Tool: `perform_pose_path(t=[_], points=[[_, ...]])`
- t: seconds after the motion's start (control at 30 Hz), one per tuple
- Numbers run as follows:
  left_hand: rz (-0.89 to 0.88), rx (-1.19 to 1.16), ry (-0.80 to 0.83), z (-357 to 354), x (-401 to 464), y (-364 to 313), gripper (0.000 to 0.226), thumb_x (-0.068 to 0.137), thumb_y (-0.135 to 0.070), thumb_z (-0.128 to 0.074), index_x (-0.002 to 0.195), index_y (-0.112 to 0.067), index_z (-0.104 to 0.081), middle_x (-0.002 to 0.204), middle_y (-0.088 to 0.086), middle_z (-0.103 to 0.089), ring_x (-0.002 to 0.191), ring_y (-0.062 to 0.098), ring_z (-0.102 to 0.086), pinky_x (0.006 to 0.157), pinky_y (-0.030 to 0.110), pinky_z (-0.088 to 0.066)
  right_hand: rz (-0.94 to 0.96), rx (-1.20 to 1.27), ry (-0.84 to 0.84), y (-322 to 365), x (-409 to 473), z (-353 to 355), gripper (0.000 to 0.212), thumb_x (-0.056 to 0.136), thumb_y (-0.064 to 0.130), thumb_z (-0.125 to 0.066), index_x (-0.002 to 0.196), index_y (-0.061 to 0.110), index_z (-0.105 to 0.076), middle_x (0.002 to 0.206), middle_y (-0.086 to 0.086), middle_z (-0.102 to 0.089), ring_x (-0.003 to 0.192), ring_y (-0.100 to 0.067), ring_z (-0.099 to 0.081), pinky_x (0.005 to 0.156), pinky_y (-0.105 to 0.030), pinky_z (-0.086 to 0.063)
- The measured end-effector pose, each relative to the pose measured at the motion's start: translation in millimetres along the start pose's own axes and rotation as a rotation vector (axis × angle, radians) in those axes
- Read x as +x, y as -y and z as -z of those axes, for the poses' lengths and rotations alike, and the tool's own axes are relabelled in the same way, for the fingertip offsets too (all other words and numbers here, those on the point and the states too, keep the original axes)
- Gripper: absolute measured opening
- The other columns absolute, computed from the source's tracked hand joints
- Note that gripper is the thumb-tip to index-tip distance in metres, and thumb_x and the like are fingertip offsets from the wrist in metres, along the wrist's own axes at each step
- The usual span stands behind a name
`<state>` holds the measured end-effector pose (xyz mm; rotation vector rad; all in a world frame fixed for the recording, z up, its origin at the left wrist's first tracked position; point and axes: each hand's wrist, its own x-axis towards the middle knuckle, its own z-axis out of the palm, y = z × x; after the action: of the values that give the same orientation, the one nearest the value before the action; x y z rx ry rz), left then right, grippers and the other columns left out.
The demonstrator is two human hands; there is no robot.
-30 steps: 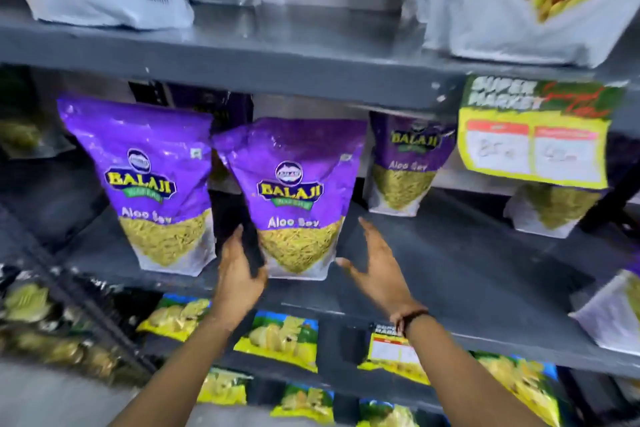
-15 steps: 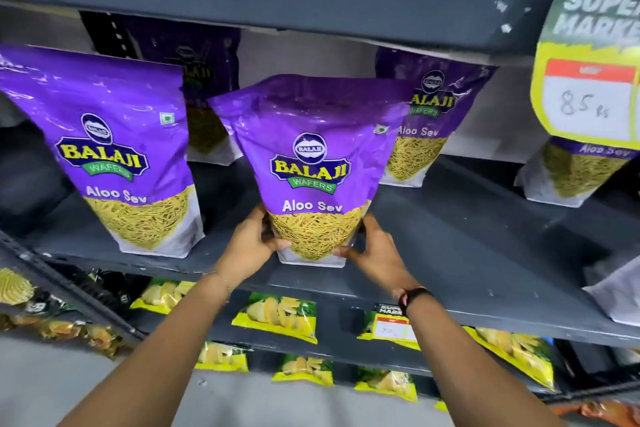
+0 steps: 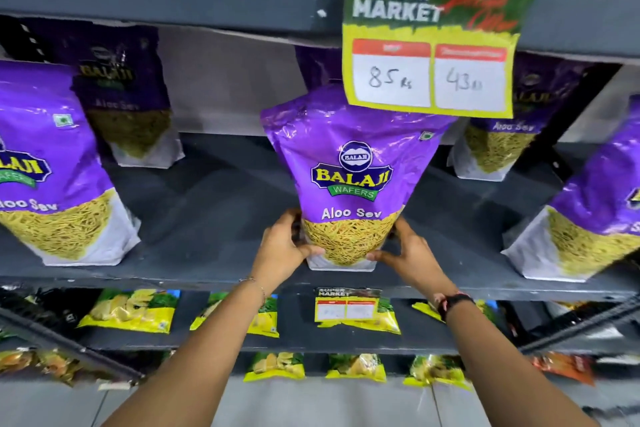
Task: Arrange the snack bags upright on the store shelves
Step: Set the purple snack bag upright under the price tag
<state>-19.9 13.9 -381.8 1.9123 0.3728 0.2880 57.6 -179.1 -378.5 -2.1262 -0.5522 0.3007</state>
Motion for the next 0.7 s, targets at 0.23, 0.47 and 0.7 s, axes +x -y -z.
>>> perform_pose_path(t=[0.23, 0.47, 0.7], points=[[-0.002, -0.015, 0.014, -8.0, -4.6, -4.9, 0.057, 0.059, 0.004, -0.076, 0.107, -0.008, -0.048, 0.099, 0.008, -0.061, 0.091, 0.022, -0.06, 0.085, 0.034, -0.049, 0.014, 0.021, 0.013, -9.4, -2.1, 6.0, 0.063, 0.07, 0.019, -0.074, 0.123, 0.018, -0.041, 0.121, -0.009, -0.063, 0.114, -0.026, -0.056, 0.095, -0.042, -0.045], [-0.018, 0.052, 0.031, -9.5, -7.2, -7.0, 0.058, 0.064, 0.001, -0.073, 0.113, -0.008, -0.045, 0.101, 0.006, -0.06, 0.096, 0.022, -0.058, 0.083, 0.028, -0.046, 0.007, 0.014, 0.04, -13.6, 0.4, 6.1, 0.068, 0.07, 0.022, -0.074, 0.125, 0.018, -0.036, 0.124, -0.007, -0.06, 0.115, -0.025, -0.055, 0.093, -0.038, -0.044], [-0.185, 0.217, -0.076, 8.5, -21.8, -21.0, 0.079, 0.071, -0.017, -0.071, 0.135, -0.012, -0.024, 0.143, 0.01, -0.038, 0.13, 0.021, -0.036, 0.106, 0.03, -0.03, 0.22, 0.104, -0.245, 13.9, -22.0, 27.7, 0.072, 0.064, 0.038, -0.074, 0.124, 0.025, -0.036, 0.115, 0.015, -0.05, 0.103, 0.002, -0.051, 0.08, -0.002, -0.034]])
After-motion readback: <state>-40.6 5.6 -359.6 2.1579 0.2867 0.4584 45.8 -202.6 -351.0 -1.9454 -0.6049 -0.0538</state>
